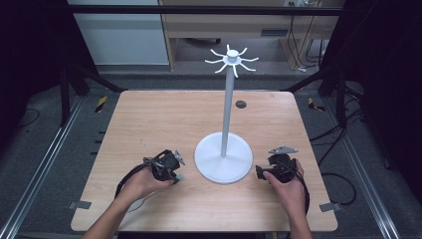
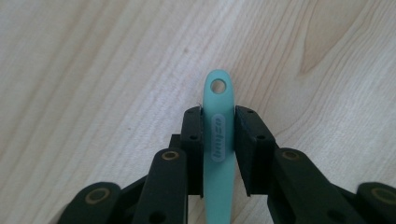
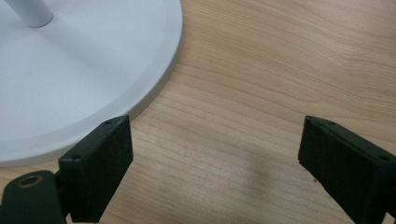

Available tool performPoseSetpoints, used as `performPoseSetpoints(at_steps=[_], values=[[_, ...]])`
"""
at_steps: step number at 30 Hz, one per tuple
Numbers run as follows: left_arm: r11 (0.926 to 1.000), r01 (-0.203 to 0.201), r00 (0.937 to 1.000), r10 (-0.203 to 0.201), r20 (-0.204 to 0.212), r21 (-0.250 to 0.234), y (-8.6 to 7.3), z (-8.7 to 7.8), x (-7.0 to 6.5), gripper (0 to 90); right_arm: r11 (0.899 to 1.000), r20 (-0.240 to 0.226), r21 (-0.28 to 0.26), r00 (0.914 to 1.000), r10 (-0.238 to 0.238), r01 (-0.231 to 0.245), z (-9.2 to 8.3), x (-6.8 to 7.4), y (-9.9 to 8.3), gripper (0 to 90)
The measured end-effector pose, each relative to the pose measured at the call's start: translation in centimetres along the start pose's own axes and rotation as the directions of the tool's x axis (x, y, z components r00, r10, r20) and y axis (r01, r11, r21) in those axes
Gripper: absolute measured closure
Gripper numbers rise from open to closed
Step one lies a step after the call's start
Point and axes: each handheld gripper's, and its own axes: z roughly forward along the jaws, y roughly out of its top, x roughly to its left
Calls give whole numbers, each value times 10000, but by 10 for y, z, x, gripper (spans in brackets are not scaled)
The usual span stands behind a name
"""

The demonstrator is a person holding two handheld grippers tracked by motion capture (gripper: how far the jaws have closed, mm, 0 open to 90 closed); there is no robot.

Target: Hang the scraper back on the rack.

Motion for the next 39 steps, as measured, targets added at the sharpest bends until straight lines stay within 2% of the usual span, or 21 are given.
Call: performPoseSetpoints(at_steps=[1, 5, 6, 7, 8, 9, 10, 11, 12, 16, 17, 18, 19, 21, 22, 23, 28, 29, 33, 37, 39], values=[[9995, -27, 9999, 23, -142, -325, -1, -10, -1, 737, 10000, 1, 3, 10000, -33, 33, 0, 0, 0, 104], [9961, -165, 9993, 136, -340, -865, -2, -27, -4, 738, 10000, -14, 8, 10000, -55, 55, 0, 0, 0, 104], [9937, -165, 9992, 123, -383, -1104, -3, -33, -5, 738, 10000, -11, 14, 10000, -54, 54, 0, 0, 0, 104], [9866, -199, 9987, 119, -503, -1618, -5, -46, -7, 738, 10000, 1, 8, 10000, -44, 44, 0, 1, 0, 104], [9866, -199, 9987, 119, -503, -1618, -5, -46, -7, 739, 10000, 1, 8, 10000, -44, 44, 0, 1, 0, 104], [9818, -187, 9986, 89, -527, -1890, -7, -52, -8, 739, 10000, 11, 12, 10000, -56, 56, 0, 0, 0, 104], [9699, -167, 9980, 12, -638, -2429, -9, -64, -9, 739, 10000, 5, 20, 10000, -42, 42, 0, 1, 0, 104], [9699, -167, 9980, 12, -638, -2429, -9, -64, -9, 739, 10000, 5, 20, 10000, -42, 42, 0, 1, 0, 104], [9644, -158, 9976, -26, -692, -2638, -10, -70, -10, 739, 10000, 4, 30, 10000, -46, 46, 0, 1, 0, 104], [9392, -137, 9957, -186, -906, -3432, -14, -90, -13, 740, 10000, 14, 47, 10000, -46, 45, 0, 1, 0, 104], [9276, -134, 9949, -249, -974, -3733, -16, -98, -14, 740, 10000, 19, 49, 10000, -42, 42, 0, 1, 0, 104], [9276, -134, 9949, -249, -974, -3733, -16, -98, -14, 741, 10000, 27, 47, 10000, -50, 50, 0, 1, 0, 104], [9177, -166, 9937, -287, -1079, -3969, -17, -105, -14, 741, 10000, 20, 46, 10000, -39, 39, 0, 1, 0, 104], [9134, -172, 9935, -301, -1095, -4066, -17, -108, -15, 741, 10000, 27, 50, 10000, -56, 56, 0, 1, 0, 104], [9029, -136, 9929, -385, -1123, -4296, -18, -114, -16, 741, 10000, 21, 54, 10000, -70, 69, 0, 1, 0, 104], [8978, -122, 9931, -404, -1098, -4402, -19, -117, -16, 741, 10000, 19, 55, 10000, -50, 50, 0, 2, 0, 104], [8862, -127, 9923, -457, -1147, -4632, -19, -125, -16, 742, 10000, 23, 45, 10000, -44, 44, 0, 1, 0, 104], [8793, -108, 9920, -506, -1160, -4762, -18, -128, -16, 741, 10000, 23, 49, 10000, -53, 52, 0, 1, 0, 104], [8712, -69, 9926, -536, -1091, -4909, -17, -131, -16, 742, 10000, 36, 42, 10000, -66, 66, 0, 1, 0, 104], [8696, -152, 9917, -498, -1182, -4935, -13, -134, -16, 742, 10000, 45, 26, 10000, -87, 87, 0, 1, 0, 104], [8652, -150, 9915, -518, -1191, -5012, -12, -137, -16, 742, 10000, 44, 18, 10000, -77, 77, 0, 1, 0, 104]])
